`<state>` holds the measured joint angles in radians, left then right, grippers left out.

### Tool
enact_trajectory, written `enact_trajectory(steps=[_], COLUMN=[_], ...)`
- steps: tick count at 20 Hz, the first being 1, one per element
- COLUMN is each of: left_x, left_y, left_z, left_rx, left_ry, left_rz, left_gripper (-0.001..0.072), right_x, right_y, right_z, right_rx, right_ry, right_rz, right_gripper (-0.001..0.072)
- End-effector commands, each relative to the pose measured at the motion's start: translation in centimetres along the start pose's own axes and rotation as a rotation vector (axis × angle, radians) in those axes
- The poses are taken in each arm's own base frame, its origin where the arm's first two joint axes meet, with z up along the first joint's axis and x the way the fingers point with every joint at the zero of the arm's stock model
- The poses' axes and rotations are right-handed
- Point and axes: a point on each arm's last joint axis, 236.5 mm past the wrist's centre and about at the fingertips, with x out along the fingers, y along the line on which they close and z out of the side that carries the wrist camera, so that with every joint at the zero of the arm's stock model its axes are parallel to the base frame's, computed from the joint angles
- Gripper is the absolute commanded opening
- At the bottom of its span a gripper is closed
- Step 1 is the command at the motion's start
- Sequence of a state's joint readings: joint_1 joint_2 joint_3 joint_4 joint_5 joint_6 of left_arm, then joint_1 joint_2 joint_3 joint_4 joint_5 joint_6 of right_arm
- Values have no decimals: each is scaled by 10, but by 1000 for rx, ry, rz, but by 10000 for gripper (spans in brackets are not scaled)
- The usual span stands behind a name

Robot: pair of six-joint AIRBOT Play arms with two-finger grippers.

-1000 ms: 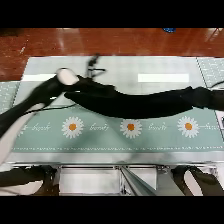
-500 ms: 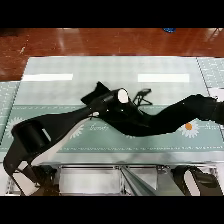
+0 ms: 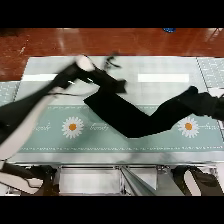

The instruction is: Fold the shirts.

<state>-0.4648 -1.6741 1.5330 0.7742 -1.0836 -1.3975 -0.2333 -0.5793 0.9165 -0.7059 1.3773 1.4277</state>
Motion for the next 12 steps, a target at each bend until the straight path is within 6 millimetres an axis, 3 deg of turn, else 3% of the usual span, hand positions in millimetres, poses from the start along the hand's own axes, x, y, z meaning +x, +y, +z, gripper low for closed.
enact_trajectory(steps=[1, 3, 6, 9, 12], left_x=[-126, -184, -232, -239, -231], left_y=[63, 74, 76, 72, 73], left_z=[23, 11, -27, -69, -99], left_rx=[-44, -84, -92, -107, -119], left_ry=[-189, -298, -401, -447, -450], left_rz=[192, 239, 290, 307, 309], left_gripper=[25, 25, 24, 25, 25], right_x=[20, 45, 104, 178, 244], right_y=[16, 18, 47, 79, 89], right_z=[23, 33, 36, 21, 4], right_rx=[26, 5, -39, -77, -85], right_ry=[2, 36, 128, 253, 350], right_rz=[167, 198, 262, 312, 325], right_gripper=[17, 17, 17, 18, 18])
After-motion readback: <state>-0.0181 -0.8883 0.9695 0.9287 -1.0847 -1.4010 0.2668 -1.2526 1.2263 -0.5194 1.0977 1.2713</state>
